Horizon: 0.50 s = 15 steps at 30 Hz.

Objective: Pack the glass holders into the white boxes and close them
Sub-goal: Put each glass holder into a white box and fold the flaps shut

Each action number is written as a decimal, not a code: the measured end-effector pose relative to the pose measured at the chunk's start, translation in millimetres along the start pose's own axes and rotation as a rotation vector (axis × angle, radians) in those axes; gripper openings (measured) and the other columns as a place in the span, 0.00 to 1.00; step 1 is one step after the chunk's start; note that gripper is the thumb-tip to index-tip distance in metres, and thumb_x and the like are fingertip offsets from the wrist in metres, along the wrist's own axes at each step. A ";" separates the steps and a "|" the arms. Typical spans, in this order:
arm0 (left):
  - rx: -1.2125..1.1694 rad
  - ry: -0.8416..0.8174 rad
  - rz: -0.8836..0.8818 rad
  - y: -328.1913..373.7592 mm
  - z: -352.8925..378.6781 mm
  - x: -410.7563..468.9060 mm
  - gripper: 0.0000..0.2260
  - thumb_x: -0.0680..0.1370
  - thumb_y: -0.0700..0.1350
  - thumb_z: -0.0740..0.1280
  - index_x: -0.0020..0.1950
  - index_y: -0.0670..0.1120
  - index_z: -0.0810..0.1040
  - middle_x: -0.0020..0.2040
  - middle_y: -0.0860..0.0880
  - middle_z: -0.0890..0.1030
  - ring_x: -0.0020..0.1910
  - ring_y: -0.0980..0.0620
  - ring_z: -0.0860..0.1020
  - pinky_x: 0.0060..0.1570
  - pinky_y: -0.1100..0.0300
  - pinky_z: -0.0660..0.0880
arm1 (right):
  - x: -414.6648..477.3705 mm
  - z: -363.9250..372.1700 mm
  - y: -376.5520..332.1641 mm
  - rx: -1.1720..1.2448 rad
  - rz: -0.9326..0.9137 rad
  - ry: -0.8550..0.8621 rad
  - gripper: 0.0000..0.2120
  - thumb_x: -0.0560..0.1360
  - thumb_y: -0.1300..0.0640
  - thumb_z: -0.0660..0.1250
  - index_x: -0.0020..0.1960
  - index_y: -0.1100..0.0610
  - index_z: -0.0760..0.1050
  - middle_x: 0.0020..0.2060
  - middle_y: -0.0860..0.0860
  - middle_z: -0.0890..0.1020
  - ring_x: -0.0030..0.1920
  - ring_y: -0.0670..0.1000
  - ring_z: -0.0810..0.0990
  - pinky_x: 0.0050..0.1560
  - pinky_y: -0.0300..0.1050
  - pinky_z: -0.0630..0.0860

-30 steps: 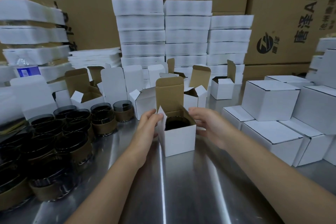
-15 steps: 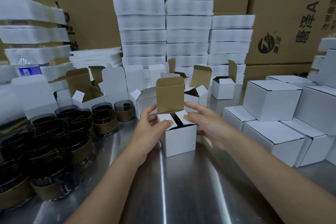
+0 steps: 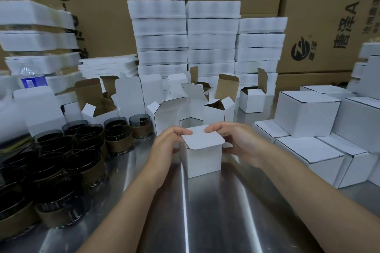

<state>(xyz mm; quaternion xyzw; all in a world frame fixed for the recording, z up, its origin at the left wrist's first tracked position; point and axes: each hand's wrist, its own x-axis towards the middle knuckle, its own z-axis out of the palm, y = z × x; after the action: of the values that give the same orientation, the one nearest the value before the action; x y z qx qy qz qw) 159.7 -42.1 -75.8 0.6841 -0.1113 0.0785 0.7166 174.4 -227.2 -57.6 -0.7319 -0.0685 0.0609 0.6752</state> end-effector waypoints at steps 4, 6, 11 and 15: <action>0.131 -0.008 0.065 -2.0 0.4 -4.0 0.06 0.72 0.49 0.65 0.42 0.49 0.80 0.55 0.50 0.78 0.55 0.57 0.75 0.61 0.58 0.68 | 1.2 -1.9 -3.2 -0.146 -0.010 0.008 0.14 0.65 0.46 0.66 0.44 0.50 0.84 0.54 0.43 0.81 0.53 0.46 0.78 0.53 0.44 0.76; 0.255 -0.024 0.130 -6.0 0.5 -5.9 0.08 0.68 0.52 0.68 0.45 0.51 0.78 0.58 0.54 0.76 0.59 0.60 0.73 0.57 0.65 0.68 | -1.8 -3.2 -5.4 -0.308 -0.119 -0.034 0.15 0.63 0.40 0.69 0.46 0.45 0.82 0.60 0.35 0.74 0.59 0.39 0.74 0.62 0.43 0.69; 0.442 -0.047 0.244 -7.9 -3.1 -8.8 0.18 0.62 0.61 0.71 0.49 0.57 0.76 0.62 0.61 0.71 0.64 0.61 0.68 0.60 0.61 0.67 | -3.3 -10.9 -0.8 -0.521 -0.209 -0.178 0.15 0.69 0.44 0.73 0.53 0.44 0.74 0.71 0.37 0.65 0.69 0.43 0.65 0.70 0.45 0.61; 0.483 -0.112 0.210 -7.8 -4.8 -8.5 0.21 0.64 0.57 0.73 0.54 0.57 0.74 0.63 0.62 0.69 0.64 0.61 0.68 0.58 0.69 0.66 | -1.8 -11.7 -0.7 -0.522 -0.203 -0.244 0.21 0.67 0.47 0.76 0.56 0.42 0.71 0.70 0.39 0.64 0.66 0.42 0.66 0.64 0.40 0.70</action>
<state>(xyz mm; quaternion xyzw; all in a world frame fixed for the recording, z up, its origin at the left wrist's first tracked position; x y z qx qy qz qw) 153.9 -37.4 -85.8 0.8233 -0.1991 0.1388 0.5131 174.7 -238.9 -55.9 -0.8573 -0.2352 0.0607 0.4539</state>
